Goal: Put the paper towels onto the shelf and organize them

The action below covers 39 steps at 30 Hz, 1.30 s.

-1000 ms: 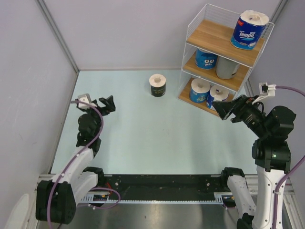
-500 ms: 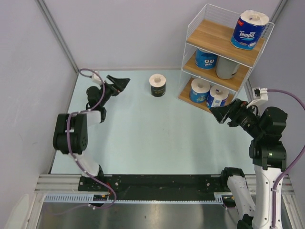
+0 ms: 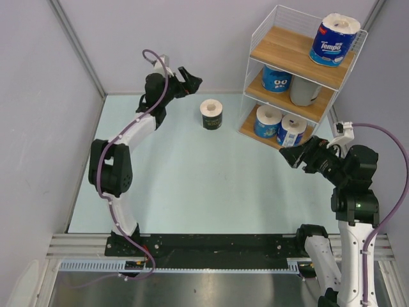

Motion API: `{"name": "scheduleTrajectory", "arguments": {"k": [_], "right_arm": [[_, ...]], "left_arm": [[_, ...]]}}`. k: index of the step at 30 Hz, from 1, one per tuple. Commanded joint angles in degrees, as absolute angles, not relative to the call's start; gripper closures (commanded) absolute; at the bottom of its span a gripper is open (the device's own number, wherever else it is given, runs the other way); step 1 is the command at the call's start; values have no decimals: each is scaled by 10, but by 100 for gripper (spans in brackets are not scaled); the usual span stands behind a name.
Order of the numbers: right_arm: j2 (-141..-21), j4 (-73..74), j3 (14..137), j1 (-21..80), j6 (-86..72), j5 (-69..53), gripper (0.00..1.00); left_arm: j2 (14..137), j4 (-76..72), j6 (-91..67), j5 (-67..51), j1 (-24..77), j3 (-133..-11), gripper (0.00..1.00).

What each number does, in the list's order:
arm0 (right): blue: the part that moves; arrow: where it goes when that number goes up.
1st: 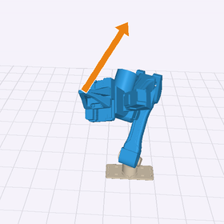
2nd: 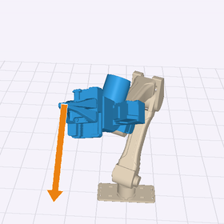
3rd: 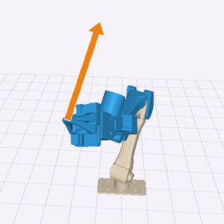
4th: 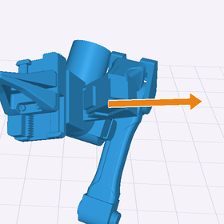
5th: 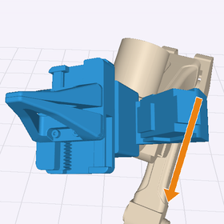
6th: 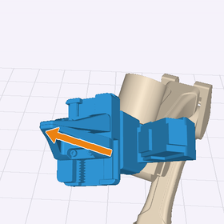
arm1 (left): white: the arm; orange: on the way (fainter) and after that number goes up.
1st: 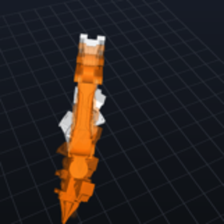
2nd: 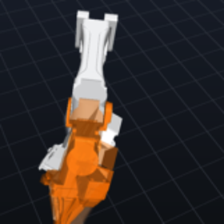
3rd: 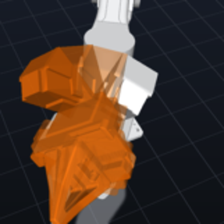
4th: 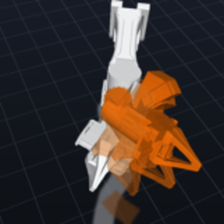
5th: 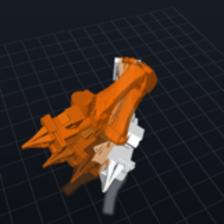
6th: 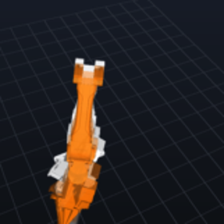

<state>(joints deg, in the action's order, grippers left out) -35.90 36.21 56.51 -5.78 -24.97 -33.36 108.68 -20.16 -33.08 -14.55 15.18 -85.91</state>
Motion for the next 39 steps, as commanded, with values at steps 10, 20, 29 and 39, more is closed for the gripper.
{"name": "scheduleTrajectory", "arguments": {"k": [10,20,29,39], "right_arm": [[-359,338,541,-54,-259,-337,14],[-362,327,524,-54,-263,-338,14],[-363,315,505,-54,-270,-341,14],[-361,316,496,-55,-269,-339,14]], "left_arm": [[1185,-44,-233,-73,173,-942,0],[1229,-25,-207,-59,192,-974,0],[1266,-4,-192,-32,208,-1011,0],[1303,36,-164,-19,217,-1049,13]]}}
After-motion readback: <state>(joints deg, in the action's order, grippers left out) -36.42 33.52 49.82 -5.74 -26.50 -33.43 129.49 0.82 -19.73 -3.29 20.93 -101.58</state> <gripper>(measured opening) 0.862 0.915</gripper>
